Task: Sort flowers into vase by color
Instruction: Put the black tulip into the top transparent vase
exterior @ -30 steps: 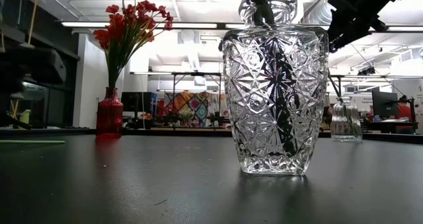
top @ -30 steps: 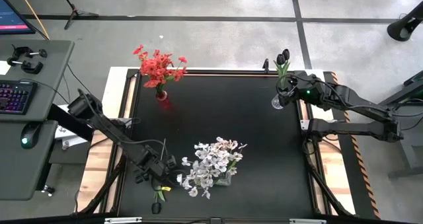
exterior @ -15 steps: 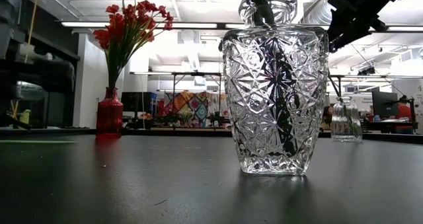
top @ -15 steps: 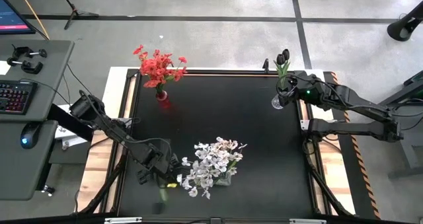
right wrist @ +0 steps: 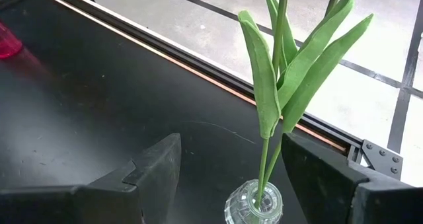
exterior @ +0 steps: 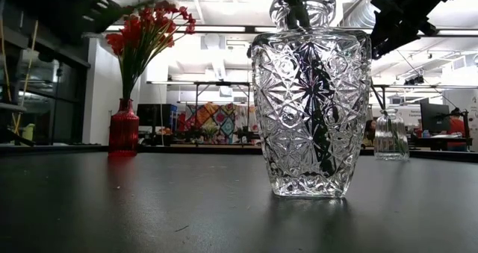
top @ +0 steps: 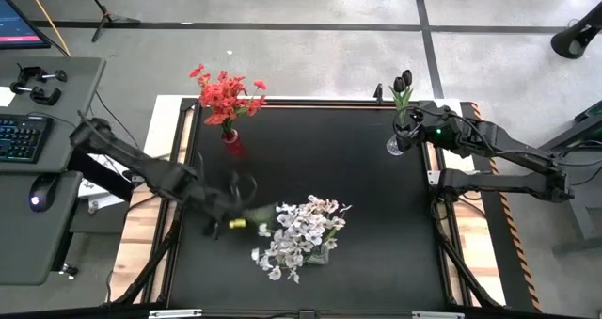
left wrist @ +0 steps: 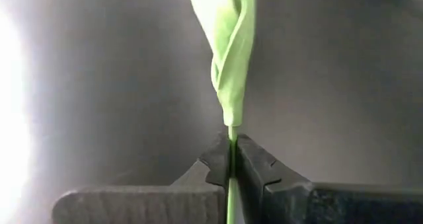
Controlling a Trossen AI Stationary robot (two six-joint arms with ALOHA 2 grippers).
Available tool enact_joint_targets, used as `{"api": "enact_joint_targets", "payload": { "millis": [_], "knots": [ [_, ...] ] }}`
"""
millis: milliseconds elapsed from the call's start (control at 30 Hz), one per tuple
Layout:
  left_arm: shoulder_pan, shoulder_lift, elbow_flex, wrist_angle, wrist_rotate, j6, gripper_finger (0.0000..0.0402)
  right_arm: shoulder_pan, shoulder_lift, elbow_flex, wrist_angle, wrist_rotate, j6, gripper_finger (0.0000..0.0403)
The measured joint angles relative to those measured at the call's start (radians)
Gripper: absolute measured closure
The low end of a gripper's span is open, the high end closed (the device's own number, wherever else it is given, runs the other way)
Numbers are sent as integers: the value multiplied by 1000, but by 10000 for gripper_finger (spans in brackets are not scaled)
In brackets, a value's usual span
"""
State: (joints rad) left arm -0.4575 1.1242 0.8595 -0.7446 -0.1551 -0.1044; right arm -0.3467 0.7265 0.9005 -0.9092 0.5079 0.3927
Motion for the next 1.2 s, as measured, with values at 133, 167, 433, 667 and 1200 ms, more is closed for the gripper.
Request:
{"api": "enact_joint_targets", "payload": {
  "millis": [133, 167, 433, 667, 1200],
  "knots": [
    [84, -45, 1, -64, -252, -191, 401, 0, 0, 0, 0, 0, 0, 151],
    [107, -38, 1, -69, -267, -227, 401, 0, 0, 0, 0, 0, 0, 151],
    [264, 193, -1, 257, -278, -232, 401, 0, 0, 0, 0, 5, 3, 151],
    [390, 425, 49, 735, -274, -178, 401, 0, 0, 0, -1, 3, 29, 151],
    [552, 868, 403, 1335, -63, -122, 401, 0, 0, 0, 5, -2, 37, 151]
  ]
}}
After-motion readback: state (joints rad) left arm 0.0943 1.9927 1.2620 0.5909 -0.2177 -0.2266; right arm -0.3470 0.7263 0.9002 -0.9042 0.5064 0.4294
